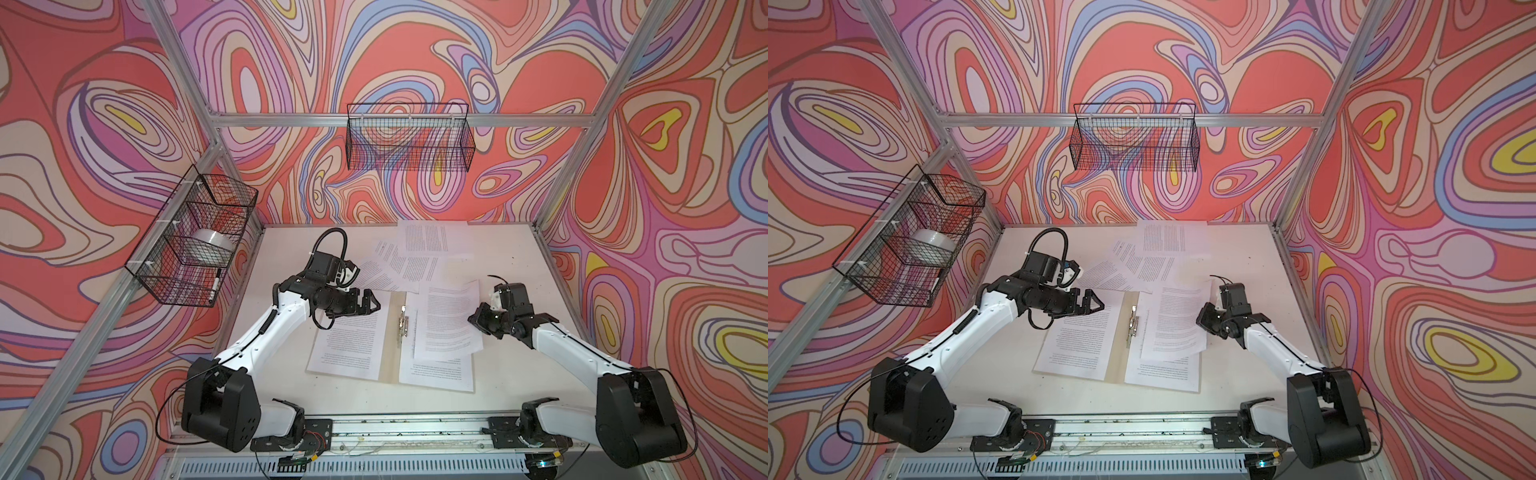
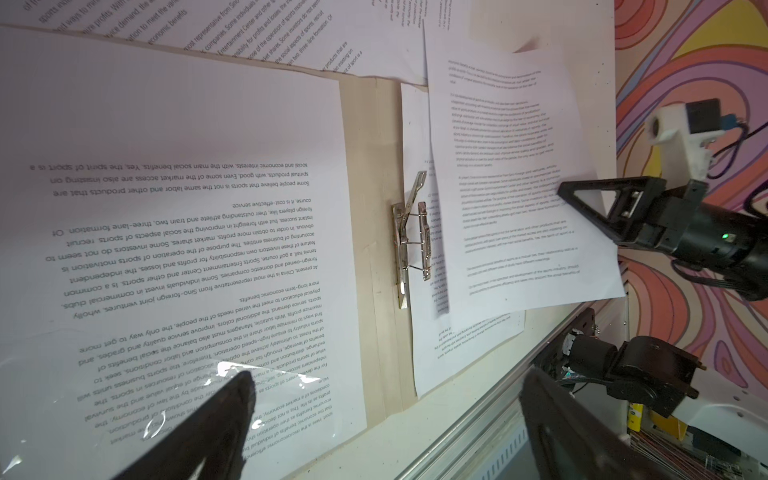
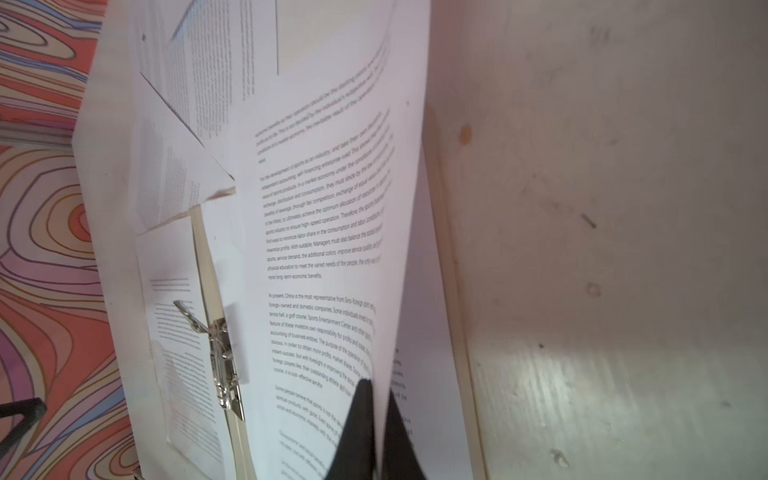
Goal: Put the files into the folder
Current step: 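Carry the paper with the right gripper onto the folder half beside the clip, then lower the paper flat on the folder and open the right gripper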
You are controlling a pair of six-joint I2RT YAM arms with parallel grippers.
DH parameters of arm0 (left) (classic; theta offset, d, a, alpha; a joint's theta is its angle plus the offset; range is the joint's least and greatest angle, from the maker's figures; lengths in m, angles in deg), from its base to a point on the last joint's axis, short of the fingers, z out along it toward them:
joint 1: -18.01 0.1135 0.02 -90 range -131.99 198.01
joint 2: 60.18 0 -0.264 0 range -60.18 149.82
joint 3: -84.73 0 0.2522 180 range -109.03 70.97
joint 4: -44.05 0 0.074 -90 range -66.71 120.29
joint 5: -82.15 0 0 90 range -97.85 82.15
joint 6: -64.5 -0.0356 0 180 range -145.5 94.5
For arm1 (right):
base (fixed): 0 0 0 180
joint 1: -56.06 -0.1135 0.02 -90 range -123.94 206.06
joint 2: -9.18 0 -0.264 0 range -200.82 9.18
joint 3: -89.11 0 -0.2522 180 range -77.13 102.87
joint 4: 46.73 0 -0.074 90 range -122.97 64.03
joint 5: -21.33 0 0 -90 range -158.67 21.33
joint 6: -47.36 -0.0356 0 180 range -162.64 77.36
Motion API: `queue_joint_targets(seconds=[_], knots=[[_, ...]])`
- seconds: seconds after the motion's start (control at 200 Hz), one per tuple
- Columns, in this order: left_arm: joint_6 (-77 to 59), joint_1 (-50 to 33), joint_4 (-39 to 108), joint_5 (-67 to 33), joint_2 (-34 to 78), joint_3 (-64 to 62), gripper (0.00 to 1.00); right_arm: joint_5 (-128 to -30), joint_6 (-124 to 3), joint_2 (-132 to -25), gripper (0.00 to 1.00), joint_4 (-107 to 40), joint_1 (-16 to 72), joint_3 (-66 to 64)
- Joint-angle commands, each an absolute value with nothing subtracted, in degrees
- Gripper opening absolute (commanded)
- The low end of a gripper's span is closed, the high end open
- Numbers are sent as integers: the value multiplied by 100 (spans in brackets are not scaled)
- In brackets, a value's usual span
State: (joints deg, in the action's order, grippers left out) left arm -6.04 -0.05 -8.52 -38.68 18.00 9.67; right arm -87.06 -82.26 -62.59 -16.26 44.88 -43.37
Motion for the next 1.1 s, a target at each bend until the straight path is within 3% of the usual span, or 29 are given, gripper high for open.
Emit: queue_joint_targets(seconds=[0.0,1.097], knots=[[-740,-8,-861,-4076,1776,902,100,-8429,-8408,-6023,0,-1754,4278,-4501],[-653,-7,-778,-4381,2050,960,100,-8354,-8251,-5926,0,-1324,3503,-4866]])
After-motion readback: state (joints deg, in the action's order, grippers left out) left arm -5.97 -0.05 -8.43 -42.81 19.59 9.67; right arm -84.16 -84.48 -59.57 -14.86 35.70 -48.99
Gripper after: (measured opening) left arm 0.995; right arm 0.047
